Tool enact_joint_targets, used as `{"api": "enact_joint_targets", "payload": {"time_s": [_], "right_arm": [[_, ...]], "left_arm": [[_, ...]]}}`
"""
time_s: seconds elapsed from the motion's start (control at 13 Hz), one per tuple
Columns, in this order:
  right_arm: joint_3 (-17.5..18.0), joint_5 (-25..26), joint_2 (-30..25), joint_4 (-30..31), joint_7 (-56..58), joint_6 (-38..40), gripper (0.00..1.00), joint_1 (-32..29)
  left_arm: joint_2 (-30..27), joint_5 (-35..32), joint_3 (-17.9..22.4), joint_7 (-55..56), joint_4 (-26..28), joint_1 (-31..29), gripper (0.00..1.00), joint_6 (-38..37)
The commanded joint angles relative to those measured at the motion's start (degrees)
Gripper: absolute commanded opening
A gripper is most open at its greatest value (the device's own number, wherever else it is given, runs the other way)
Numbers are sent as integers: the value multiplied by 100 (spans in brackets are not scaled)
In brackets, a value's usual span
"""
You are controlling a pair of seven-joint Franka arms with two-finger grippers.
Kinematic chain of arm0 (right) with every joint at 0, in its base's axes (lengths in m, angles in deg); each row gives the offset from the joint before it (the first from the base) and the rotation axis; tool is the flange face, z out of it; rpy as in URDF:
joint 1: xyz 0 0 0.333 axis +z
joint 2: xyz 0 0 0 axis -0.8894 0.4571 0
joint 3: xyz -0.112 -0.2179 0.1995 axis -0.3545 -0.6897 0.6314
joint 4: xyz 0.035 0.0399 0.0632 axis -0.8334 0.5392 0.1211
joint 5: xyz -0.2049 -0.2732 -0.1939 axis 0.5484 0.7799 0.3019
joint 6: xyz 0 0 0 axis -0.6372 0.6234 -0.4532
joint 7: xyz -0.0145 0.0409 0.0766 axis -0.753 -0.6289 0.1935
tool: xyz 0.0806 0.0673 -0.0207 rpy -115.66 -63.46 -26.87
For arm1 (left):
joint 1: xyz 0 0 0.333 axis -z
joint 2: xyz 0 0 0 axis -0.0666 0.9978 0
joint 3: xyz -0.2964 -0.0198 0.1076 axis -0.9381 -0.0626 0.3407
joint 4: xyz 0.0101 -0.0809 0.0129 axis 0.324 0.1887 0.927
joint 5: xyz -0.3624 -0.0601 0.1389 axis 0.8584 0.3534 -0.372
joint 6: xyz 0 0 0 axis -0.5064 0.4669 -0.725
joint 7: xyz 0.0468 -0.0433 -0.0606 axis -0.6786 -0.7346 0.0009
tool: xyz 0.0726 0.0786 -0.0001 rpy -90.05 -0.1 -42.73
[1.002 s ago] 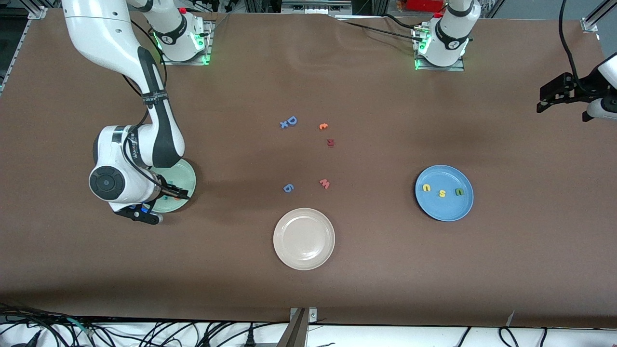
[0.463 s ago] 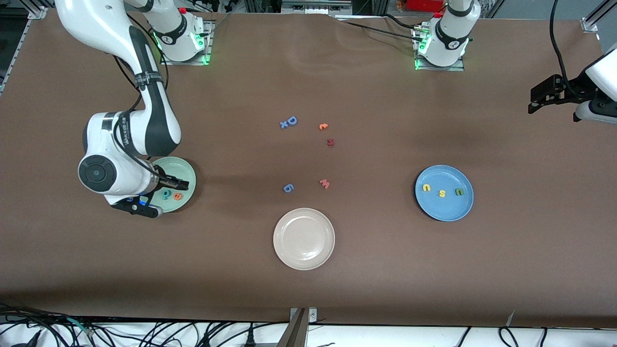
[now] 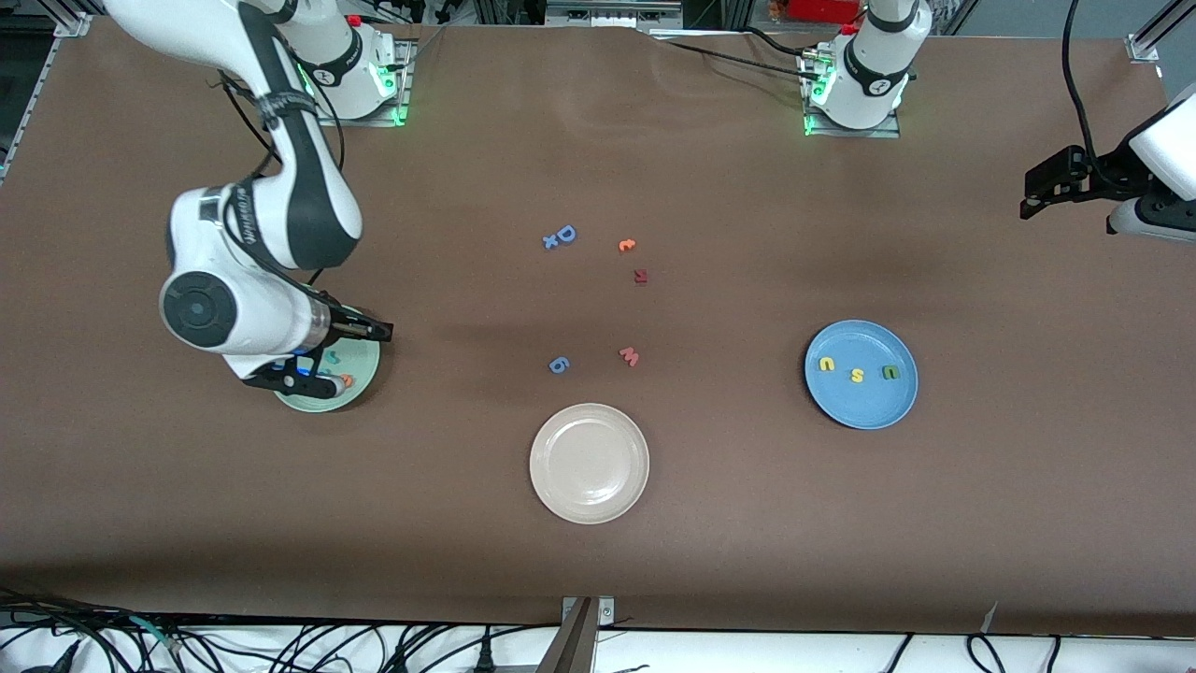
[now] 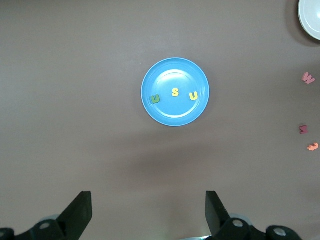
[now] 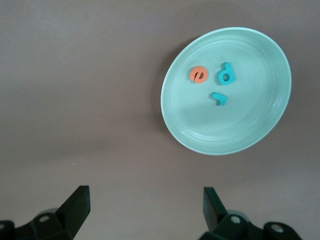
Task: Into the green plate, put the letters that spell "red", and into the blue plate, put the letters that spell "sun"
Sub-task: 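Open the right gripper to release the blue r onto the green plate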
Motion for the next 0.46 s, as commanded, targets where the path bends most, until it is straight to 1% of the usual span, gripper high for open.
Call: {"api": "enact_joint_targets", "payload": {"time_s": [0.0,0.15,0.23,0.39], "right_arm": [[469,39,-681,343,90,185,100,-576],[942,56,-1042,502,265,256,100,-1154],[1014,56,-1174,537,362,300,100,-1297],[1015,65,-1482,599,494,309,100,-1350]], "left_arm": [[-29,-31,-3,69,0,27,100,-58],[-29,-31,-3,60,9,18,100,-58],[-29,-31,-3,60,9,18,100,-58],[-29,-31,-3,60,0,27,100,-58]]}}
